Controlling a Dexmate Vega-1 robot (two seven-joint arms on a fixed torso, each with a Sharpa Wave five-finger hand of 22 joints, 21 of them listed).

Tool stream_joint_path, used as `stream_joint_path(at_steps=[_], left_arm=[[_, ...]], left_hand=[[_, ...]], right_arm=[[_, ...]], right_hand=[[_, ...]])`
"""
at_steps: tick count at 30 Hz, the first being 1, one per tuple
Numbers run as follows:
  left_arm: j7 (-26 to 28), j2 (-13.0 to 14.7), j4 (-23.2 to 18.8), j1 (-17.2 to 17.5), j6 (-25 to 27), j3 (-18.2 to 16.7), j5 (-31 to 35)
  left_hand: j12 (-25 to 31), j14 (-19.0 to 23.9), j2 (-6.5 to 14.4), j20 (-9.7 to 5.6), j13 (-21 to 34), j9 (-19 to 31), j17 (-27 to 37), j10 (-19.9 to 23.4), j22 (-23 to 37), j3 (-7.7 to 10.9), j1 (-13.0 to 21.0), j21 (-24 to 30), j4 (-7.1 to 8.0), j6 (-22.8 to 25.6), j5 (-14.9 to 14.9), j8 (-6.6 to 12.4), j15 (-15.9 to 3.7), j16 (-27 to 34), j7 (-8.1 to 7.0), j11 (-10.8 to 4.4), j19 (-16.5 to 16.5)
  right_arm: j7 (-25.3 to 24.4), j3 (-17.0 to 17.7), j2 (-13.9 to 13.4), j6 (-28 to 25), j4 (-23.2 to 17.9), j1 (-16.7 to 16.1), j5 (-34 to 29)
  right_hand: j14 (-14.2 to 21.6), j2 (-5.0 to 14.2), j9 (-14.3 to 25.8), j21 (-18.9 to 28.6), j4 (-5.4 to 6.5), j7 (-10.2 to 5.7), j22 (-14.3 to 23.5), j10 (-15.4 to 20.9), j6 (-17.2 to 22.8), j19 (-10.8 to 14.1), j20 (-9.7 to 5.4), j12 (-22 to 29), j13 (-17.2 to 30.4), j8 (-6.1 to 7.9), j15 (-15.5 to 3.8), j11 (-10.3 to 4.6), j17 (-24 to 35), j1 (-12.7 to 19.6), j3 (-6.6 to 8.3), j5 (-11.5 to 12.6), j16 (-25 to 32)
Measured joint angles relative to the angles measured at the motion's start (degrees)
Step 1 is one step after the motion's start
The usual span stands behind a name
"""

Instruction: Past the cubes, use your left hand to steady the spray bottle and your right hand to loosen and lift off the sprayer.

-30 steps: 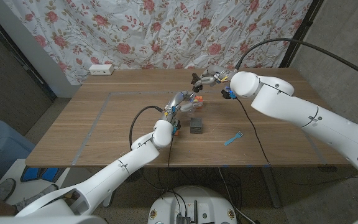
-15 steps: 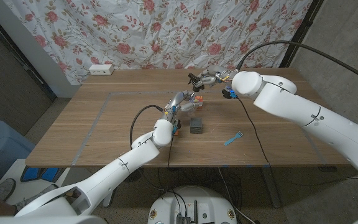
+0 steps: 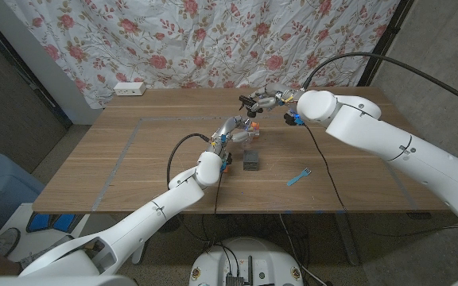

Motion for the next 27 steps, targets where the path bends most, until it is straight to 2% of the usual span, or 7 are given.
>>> stream_joint_path(at_steps=[6,7,12,24,26,27], left_arm=[[-0.25,-0.03,0.02,-0.03,-0.01,0.02,-0.14],[-0.29,-0.03,0.02,-0.03,-0.01,0.03,-0.17],[-0.58,-0.05,0.04,-0.07,0.06,0.06,-0.39],[-1.09,-0.19,0.34,-0.34,0.21,0.21,-0.80],[-1.12,-0.20,0.37,-0.34,0.25,0.22,-0.84],[-1.13,-0.21,0.39,-0.35,0.29,0.22,-0.87]], left_hand=[[0.00,0.20,0.00,0.00,0.00,0.00,0.29,0.00,0.00,0.00,0.00,0.00,0.00,0.00,0.00,-0.09,-0.20,0.00,0.00,0.00,0.00],[0.00,0.20,0.00,0.00,0.00,0.00,0.29,0.00,0.00,0.00,0.00,0.00,0.00,0.00,0.00,-0.10,-0.19,0.00,0.00,0.00,0.00],[-0.33,0.20,0.00,0.00,0.00,0.00,0.27,0.00,0.00,0.00,0.00,0.00,0.00,0.00,0.00,-0.11,-0.19,0.00,0.00,0.00,0.00],[-0.35,0.19,0.00,0.00,-0.01,-0.25,0.28,0.00,0.00,-0.01,0.00,0.00,0.01,0.00,0.00,-0.34,-0.19,0.00,0.00,0.00,0.00],[-0.37,0.19,0.00,0.00,-0.01,-0.25,0.28,0.00,0.00,-0.01,0.00,0.00,0.01,0.00,0.00,-0.43,-0.19,0.00,0.00,0.00,0.00],[-0.39,0.19,0.00,0.00,-0.01,-0.25,0.28,0.00,0.00,-0.01,0.00,0.00,0.01,0.00,0.00,-0.46,-0.19,0.00,0.00,0.00,0.00]], right_arm=[[-0.21,0.64,-0.01,0.73,0.22,-0.42,0.56],[-0.25,0.74,-0.01,0.86,0.24,-0.49,0.66],[-0.65,1.55,-0.15,1.40,0.36,-1.02,1.18],[-0.97,2.89,-0.62,2.56,0.74,-1.65,2.37],[-0.97,3.07,-0.68,2.73,0.85,-1.69,2.51],[-0.97,3.07,-0.69,2.73,0.85,-1.69,2.51]], right_hand=[[-0.31,0.48,-0.03,0.00,0.16,-0.03,0.00,-0.10,1.69,-0.41,-0.41,0.00,0.00,0.46,-0.31,-0.51,0.37,0.47,0.16,0.21,0.00],[-0.31,1.01,-0.03,0.00,0.24,-0.11,0.00,-0.11,2.04,-0.41,-0.41,0.00,0.00,0.72,-0.31,-0.56,0.51,1.00,0.24,0.21,0.00],[-0.62,1.30,-0.03,0.00,0.00,-0.09,0.00,-0.21,4.00,-0.62,-0.20,0.00,0.00,1.38,-0.61,-1.85,0.79,1.27,0.47,0.43,0.29],[-1.03,2.27,-0.01,0.00,-0.63,-0.15,0.00,0.12,8.29,-1.23,-0.42,0.00,-0.01,2.76,-1.03,-3.18,1.35,2.27,1.10,0.55,0.71],[-1.02,2.25,-0.01,0.00,-0.63,-0.03,0.00,0.31,9.62,-1.23,-0.41,0.00,-0.01,3.52,-1.02,-3.37,1.59,2.29,1.10,0.64,0.94],[-1.03,1.85,0.06,0.00,-0.54,-0.05,0.00,0.33,10.31,-1.23,-0.42,0.00,0.00,3.84,-1.02,-3.39,1.59,3.29,1.19,0.64,0.97]])
